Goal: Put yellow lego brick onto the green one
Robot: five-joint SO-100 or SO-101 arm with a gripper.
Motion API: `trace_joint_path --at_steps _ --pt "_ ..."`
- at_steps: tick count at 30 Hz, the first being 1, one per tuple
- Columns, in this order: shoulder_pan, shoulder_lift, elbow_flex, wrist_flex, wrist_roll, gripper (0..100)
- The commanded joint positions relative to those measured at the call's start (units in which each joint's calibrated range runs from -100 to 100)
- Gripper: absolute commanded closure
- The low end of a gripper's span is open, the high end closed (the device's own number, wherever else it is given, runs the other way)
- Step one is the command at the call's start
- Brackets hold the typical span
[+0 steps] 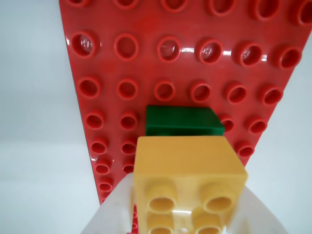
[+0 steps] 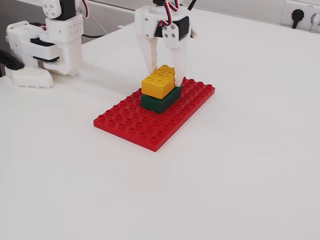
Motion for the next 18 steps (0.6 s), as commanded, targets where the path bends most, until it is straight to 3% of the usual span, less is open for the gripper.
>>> trace_joint_path --at_steps 1,18 --pt "0.3 -1.3 -0.2 -0.5 -0.2 89" --pt "0.3 -1.3 0.7 -0.5 0.0 89"
